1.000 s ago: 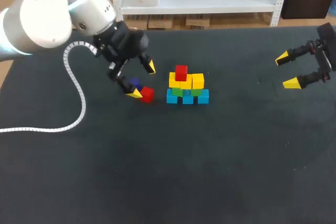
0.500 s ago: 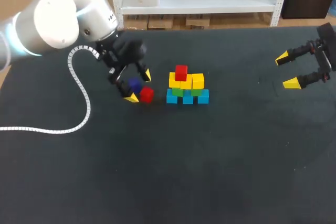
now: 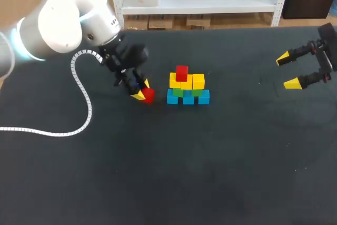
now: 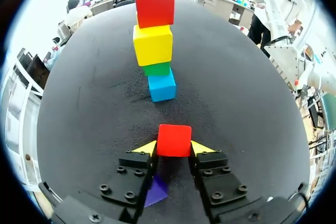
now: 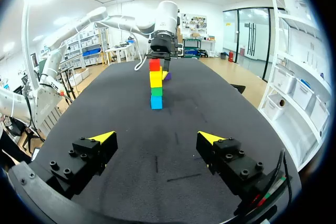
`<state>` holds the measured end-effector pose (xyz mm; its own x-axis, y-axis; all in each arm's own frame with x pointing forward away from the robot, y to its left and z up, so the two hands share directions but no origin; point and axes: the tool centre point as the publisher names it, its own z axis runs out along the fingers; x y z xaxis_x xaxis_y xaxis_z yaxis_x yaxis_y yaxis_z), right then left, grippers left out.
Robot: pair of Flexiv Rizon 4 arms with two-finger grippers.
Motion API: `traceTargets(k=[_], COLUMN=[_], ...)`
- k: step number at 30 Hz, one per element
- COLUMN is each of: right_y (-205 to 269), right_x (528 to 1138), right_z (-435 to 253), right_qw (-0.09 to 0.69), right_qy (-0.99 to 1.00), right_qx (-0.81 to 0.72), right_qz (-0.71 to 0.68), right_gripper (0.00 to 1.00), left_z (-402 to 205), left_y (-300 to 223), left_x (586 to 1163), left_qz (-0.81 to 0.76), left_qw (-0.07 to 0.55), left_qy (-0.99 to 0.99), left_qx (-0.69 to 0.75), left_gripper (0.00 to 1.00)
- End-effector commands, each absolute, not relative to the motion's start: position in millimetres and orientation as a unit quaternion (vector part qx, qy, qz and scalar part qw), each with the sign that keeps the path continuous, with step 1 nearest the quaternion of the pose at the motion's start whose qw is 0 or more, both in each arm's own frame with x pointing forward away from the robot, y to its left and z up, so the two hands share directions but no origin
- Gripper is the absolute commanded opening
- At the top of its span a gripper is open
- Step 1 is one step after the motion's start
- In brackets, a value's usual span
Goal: Place the blue cubes, place green cubes on the blue cubes, place the yellow cubes on the green cubes, then place the red cubes on the yellow cubes, and place purple cube on the red cubes.
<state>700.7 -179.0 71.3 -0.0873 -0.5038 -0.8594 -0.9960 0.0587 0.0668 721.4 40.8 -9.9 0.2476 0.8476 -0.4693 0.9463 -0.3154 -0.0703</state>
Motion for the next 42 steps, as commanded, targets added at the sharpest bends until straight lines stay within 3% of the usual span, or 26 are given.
traceTargets(k=[1,11,26,42], right_y=[-178.7,-178.7,-178.7,-178.7], right_x=[700.9,700.9,700.9,700.9], right_z=[71.0,71.0,71.0,71.0], right_qw=[0.341,0.341,0.341,0.341], right_qy=[0.642,0.642,0.642,0.642], right_qx=[-0.584,-0.584,-0.584,-0.584], right_qz=[0.361,0.361,0.361,0.361], right_gripper=[1.00,1.00,1.00,1.00], left_z=[-10.1,32.1,55.3,51.7], left_y=[43.4,36.8,-36.8,-109.9], left_x=[713.5,665.9,565.7,538.5], left_qz=[-0.210,-0.178,-0.171,-0.183], left_qw=[0.131,0.165,0.203,0.217], left_qy=[0.584,0.656,0.725,0.679], left_qx=[0.773,0.715,0.636,0.677], left_gripper=[0.00,0.00,0.00,0.00])
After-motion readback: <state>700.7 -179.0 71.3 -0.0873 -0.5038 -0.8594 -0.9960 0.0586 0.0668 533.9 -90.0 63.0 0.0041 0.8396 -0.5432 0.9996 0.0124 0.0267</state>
